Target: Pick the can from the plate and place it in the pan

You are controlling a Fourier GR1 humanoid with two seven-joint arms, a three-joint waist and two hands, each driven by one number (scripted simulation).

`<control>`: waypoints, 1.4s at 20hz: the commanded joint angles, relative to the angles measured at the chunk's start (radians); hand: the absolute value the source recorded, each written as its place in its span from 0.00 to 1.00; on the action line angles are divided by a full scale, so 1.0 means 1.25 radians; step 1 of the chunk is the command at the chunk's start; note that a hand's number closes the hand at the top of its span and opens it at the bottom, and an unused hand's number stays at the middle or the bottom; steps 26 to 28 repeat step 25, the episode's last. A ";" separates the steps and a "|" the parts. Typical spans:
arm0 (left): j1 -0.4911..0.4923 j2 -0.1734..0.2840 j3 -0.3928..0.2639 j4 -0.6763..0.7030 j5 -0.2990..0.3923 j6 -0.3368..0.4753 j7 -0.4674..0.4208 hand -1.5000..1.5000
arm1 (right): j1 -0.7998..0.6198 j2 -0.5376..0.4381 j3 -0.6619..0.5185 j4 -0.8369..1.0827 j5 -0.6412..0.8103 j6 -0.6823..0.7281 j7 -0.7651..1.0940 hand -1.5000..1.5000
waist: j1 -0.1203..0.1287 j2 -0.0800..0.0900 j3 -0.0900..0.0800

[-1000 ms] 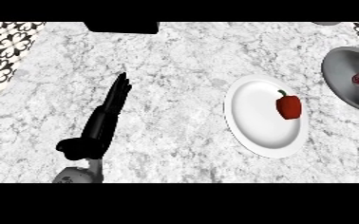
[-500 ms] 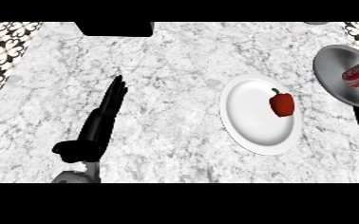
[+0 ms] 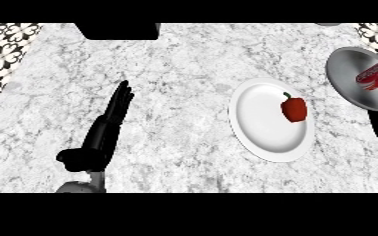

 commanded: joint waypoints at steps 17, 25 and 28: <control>0.015 -0.025 0.033 0.000 -0.032 -0.024 -0.010 0.50 | 0.147 0.032 0.135 -0.225 -0.083 -0.028 0.123 0.00 | -0.010 -0.004 -0.002; 0.003 -0.026 0.053 0.014 -0.026 -0.054 -0.030 0.50 | 0.155 0.081 0.182 -0.232 -0.057 -0.149 0.058 0.00 | -0.005 -0.002 -0.001; 0.003 -0.026 0.053 0.014 -0.026 -0.054 -0.030 0.50 | 0.155 0.081 0.182 -0.232 -0.057 -0.149 0.058 0.00 | -0.005 -0.002 -0.001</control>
